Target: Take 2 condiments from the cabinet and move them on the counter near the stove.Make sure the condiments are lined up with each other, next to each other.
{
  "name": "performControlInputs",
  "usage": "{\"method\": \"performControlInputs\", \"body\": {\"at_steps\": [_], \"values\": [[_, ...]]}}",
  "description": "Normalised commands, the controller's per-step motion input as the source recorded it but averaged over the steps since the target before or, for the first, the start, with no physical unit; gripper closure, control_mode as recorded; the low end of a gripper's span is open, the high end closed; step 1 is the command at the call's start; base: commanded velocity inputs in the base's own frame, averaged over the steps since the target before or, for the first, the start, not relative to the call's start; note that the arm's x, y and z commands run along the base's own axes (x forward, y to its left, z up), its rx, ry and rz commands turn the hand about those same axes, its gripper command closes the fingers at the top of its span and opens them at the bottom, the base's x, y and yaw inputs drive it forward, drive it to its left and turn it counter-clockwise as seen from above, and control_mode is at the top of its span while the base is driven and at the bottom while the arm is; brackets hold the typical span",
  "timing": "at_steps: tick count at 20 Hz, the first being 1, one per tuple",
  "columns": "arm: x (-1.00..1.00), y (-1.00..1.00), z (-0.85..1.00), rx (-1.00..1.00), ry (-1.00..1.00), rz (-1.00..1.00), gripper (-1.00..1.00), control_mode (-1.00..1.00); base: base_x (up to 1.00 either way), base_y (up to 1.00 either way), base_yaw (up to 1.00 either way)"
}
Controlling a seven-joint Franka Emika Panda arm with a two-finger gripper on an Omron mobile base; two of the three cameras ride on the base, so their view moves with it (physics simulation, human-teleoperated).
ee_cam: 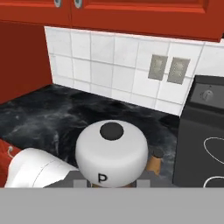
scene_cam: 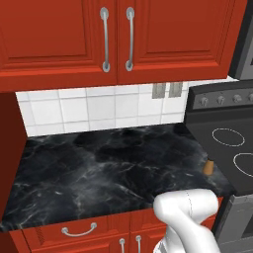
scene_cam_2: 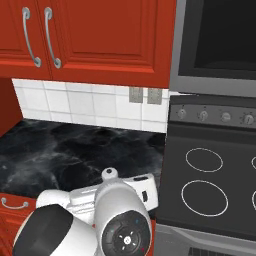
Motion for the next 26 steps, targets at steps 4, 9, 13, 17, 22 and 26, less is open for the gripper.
{"method": "performControlInputs", "body": {"at_steps": [4,9,13,17,22,26], "values": [[0.01,-0.16,-0.22,0.01,0.00,0.08,1.00,-1.00,0.00,0.00,0.00],[0.11,-0.11,-0.28,0.02,0.00,0.05,1.00,-1.00,0.00,0.00,0.00],[0.22,-0.03,-0.27,0.06,0.00,0.01,1.00,-1.00,0.00,0.00,0.00],[0.38,0.00,-0.31,0.09,0.00,0.00,1.00,-1.00,0.00,0.00,0.00],[0.34,0.00,-0.34,0.08,0.00,0.00,1.00,-1.00,0.00,0.00,0.00],[0.25,0.00,-0.35,0.06,-0.05,0.00,1.00,-1.00,0.00,0.00,0.00]]}}
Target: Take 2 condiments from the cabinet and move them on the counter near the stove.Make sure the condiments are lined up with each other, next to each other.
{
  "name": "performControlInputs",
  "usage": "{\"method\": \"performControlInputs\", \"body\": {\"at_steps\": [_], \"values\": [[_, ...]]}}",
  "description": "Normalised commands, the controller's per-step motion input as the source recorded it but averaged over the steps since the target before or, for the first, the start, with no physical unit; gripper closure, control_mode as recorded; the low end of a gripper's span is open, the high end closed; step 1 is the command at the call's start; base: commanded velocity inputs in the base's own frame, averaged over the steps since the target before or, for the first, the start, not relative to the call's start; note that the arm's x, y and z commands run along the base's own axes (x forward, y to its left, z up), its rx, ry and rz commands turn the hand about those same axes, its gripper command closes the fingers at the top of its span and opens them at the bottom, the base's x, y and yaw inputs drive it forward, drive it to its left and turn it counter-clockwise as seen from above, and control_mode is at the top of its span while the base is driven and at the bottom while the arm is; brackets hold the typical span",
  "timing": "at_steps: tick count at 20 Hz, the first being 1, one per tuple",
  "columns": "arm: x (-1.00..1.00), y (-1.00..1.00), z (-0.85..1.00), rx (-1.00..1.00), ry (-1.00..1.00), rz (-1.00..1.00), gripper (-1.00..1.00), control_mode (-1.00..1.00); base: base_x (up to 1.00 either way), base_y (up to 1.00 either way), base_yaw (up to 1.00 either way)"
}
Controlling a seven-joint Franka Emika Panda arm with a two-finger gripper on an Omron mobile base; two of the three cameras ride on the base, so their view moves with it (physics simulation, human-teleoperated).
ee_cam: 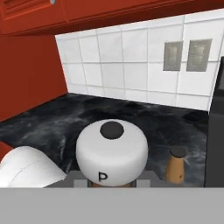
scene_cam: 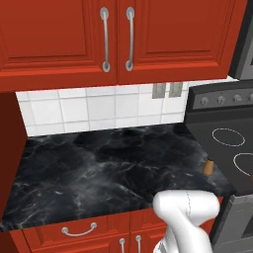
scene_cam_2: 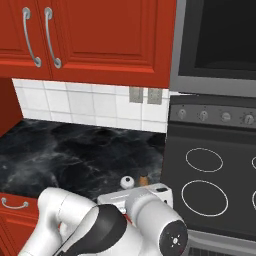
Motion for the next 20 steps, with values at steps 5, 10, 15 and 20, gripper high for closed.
{"method": "performControlInputs", "body": {"at_steps": [5,10,15,20], "values": [[0.28,0.00,-0.43,0.02,-0.07,0.00,1.00,-1.00,0.00,0.00,0.00],[0.23,0.00,-0.36,0.00,-0.02,0.00,1.00,-1.00,0.00,0.00,0.00],[0.16,-0.07,-0.28,0.00,0.00,0.00,1.00,-1.00,0.00,0.00,0.00],[0.15,-0.06,-0.32,0.01,-0.01,0.00,1.00,-1.00,0.00,0.00,0.00]]}}
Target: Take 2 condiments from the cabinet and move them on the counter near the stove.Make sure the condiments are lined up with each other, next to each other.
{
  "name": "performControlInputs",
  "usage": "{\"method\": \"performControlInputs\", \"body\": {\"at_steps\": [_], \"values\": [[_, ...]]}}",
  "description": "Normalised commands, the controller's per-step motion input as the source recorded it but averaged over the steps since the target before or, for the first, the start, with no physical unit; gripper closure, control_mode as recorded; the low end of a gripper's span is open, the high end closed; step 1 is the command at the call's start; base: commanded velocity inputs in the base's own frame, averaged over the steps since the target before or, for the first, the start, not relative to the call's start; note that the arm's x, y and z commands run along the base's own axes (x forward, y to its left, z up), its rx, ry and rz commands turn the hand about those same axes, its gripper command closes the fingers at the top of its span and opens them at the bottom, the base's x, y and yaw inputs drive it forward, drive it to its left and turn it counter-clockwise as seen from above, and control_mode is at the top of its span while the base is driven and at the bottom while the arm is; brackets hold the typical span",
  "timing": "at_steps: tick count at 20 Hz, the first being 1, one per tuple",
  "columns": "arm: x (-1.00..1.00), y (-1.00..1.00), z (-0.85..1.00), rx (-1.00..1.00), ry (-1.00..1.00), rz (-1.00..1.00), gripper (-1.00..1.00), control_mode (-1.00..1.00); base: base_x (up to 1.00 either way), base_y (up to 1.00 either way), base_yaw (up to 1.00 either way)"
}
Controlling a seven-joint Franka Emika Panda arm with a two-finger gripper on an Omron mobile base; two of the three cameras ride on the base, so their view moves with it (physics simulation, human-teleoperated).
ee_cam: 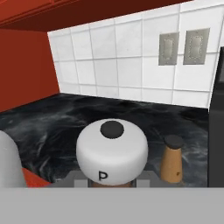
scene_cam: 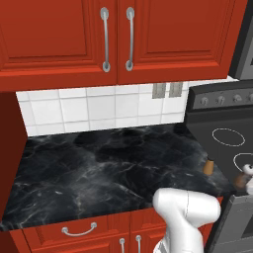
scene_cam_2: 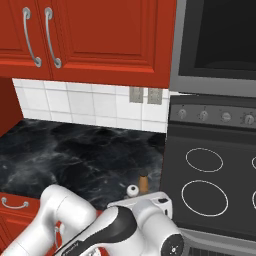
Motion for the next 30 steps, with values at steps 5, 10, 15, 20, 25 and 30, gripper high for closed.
{"method": "performControlInputs", "body": {"at_steps": [5,10,15,20,25,30], "values": [[0.20,0.00,-0.17,0.06,-0.04,0.00,1.00,-1.00,0.00,0.00,0.00],[0.18,0.00,0.00,0.09,0.00,0.01,1.00,-1.00,0.00,0.00,0.00],[0.17,-0.05,0.00,0.05,0.05,0.00,1.00,-1.00,0.00,0.00,0.00],[0.08,-0.04,-0.03,-0.03,0.00,0.00,1.00,-1.00,0.00,0.00,0.00],[0.01,-0.03,-0.02,-0.07,0.00,0.00,1.00,-1.00,0.00,0.00,0.00],[0.00,0.00,-0.01,-0.08,0.00,0.00,1.00,-1.00,0.00,0.00,0.00]]}}
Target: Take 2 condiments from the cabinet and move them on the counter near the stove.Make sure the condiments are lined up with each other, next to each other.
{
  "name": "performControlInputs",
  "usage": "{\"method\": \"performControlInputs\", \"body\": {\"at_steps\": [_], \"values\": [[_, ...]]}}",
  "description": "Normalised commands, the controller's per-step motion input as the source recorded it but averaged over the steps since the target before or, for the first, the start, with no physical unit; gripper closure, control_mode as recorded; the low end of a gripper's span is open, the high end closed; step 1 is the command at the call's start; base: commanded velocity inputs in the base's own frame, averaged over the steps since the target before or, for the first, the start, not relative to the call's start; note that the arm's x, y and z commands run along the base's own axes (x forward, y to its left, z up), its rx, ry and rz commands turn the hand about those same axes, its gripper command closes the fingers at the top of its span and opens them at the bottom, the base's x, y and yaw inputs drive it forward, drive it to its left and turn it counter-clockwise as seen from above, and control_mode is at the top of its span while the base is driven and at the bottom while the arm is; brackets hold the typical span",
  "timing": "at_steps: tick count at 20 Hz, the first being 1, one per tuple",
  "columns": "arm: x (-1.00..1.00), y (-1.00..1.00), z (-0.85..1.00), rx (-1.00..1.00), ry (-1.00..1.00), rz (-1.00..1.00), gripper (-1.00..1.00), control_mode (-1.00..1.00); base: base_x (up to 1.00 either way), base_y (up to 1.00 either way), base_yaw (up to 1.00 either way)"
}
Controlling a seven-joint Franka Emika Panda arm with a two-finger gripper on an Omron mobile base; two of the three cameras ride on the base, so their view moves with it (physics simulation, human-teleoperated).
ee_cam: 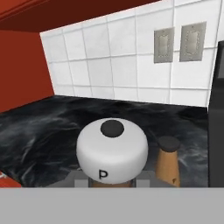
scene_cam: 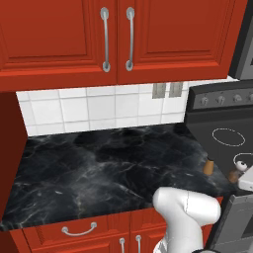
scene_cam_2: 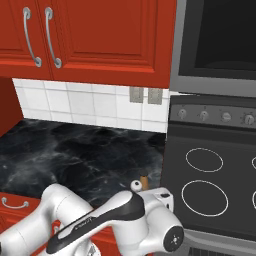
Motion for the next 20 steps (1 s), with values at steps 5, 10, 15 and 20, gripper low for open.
{"method": "performControlInputs", "body": {"at_steps": [5,10,15,20], "values": [[0.05,0.00,0.00,-0.09,0.00,0.00,1.00,-1.00,0.00,0.00,0.00],[0.09,0.00,-0.05,-0.09,0.00,0.00,1.00,-1.00,0.00,0.00,0.00],[0.09,0.00,-0.12,-0.07,0.00,0.00,1.00,-1.00,0.00,0.00,0.00],[0.06,0.00,-0.16,-0.03,-0.02,0.00,1.00,-1.00,0.00,0.00,0.00]]}}
